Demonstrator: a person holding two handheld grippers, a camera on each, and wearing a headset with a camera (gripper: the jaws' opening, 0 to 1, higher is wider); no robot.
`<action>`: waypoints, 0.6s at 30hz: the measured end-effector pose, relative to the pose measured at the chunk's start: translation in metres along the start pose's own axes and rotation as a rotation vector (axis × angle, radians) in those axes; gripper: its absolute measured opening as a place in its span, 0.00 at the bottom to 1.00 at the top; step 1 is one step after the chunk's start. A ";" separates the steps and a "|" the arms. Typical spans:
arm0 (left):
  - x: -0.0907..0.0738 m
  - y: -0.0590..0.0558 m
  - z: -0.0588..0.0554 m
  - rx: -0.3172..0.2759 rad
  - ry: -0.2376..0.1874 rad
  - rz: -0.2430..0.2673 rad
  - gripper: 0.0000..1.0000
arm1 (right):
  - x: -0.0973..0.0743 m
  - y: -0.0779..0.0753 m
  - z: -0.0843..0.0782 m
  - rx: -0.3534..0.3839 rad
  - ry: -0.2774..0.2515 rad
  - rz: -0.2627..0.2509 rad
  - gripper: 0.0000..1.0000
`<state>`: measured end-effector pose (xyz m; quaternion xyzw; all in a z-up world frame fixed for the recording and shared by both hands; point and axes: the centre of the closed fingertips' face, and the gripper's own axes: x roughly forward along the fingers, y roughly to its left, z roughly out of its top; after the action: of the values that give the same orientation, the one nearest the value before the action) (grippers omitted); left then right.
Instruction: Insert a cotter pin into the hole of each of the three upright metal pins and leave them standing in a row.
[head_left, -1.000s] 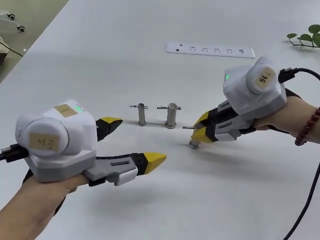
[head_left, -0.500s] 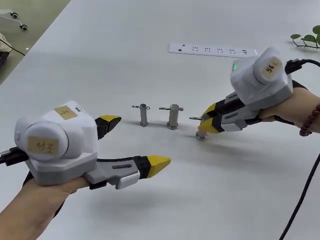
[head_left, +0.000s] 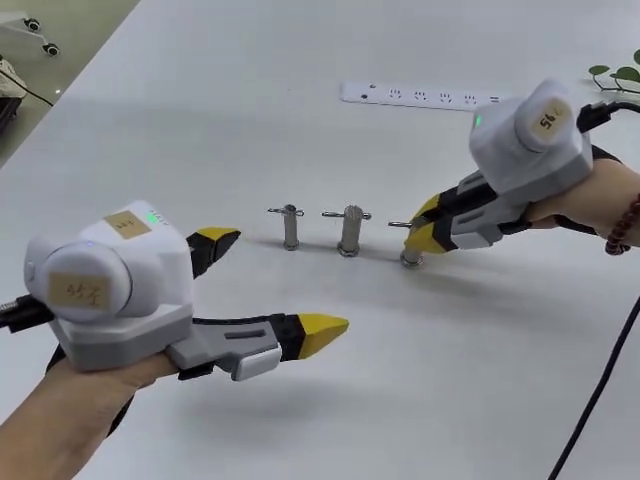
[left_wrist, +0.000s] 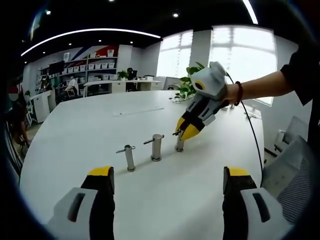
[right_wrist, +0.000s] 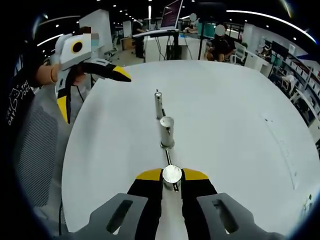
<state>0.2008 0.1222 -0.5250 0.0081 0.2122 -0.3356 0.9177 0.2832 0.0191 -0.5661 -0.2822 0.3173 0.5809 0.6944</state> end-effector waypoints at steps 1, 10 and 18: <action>0.000 0.001 0.000 0.000 0.002 0.006 0.90 | 0.000 -0.001 0.000 0.001 0.001 -0.003 0.08; 0.001 0.000 -0.002 -0.011 0.002 0.001 0.95 | 0.003 -0.013 -0.008 0.002 0.013 0.004 0.08; 0.000 0.000 -0.003 -0.015 0.010 -0.002 0.97 | 0.002 -0.013 -0.006 -0.005 -0.002 0.021 0.09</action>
<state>0.1995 0.1221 -0.5282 0.0028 0.2191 -0.3351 0.9164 0.2953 0.0141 -0.5710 -0.2799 0.3180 0.5895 0.6878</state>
